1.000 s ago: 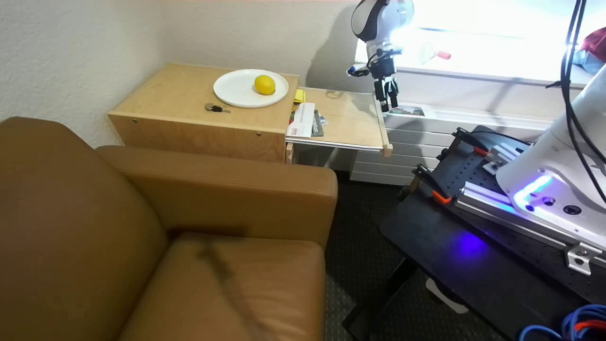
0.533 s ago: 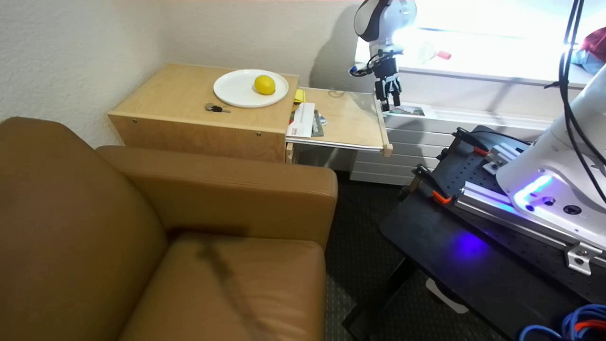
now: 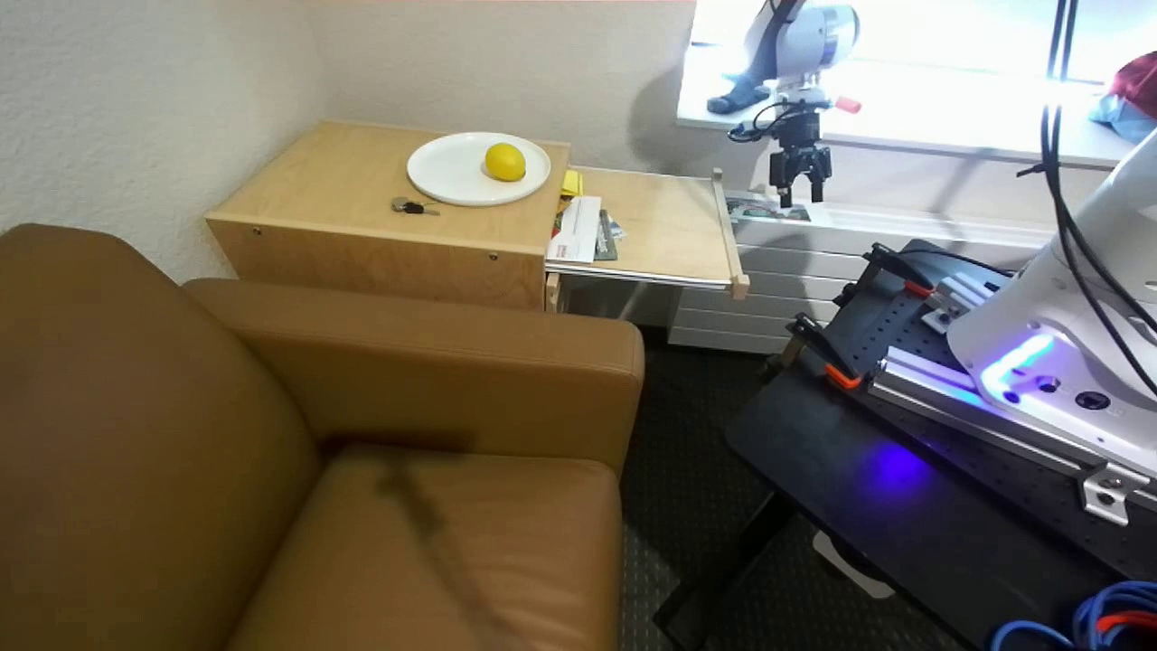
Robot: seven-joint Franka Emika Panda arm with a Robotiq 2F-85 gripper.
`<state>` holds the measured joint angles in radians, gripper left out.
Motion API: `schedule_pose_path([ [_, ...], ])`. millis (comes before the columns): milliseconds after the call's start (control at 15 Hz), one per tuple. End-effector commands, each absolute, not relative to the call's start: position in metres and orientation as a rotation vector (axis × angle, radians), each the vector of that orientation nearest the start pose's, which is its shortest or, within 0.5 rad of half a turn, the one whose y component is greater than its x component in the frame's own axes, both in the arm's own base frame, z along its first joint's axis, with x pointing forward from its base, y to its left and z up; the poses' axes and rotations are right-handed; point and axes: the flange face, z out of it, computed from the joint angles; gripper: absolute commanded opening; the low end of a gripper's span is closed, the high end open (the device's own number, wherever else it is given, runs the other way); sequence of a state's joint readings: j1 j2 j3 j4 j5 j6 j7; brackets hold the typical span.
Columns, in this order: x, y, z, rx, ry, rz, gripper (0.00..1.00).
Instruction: Put the mug on the window sill, put the lemon on the plate, and then close the top drawer
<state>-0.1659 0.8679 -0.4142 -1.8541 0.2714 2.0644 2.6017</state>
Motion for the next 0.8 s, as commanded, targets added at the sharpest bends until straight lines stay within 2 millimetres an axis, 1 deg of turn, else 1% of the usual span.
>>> schedule_pose_path([
  [0,0.456,-0.301,0.028,-0.438,-2.664,-0.306,1.00],
  [67,0.454,-0.298,0.021,-0.507,-2.711,-0.292,1.00],
  [200,0.455,-0.288,0.011,-0.600,-2.799,-0.266,1.00],
  [333,0.454,-0.274,0.010,-0.676,-2.891,-0.201,1.00],
  [400,0.461,-0.286,0.005,-0.612,-2.828,-0.236,1.00],
  [533,0.460,-0.276,0.000,-0.645,-2.865,-0.202,1.00],
  [600,0.459,-0.274,0.000,-0.647,-2.869,-0.195,1.00],
  [667,0.463,-0.273,-0.002,-0.657,-2.882,-0.195,1.00],
  [733,0.466,-0.266,-0.001,-0.660,-2.895,-0.200,1.00],
])
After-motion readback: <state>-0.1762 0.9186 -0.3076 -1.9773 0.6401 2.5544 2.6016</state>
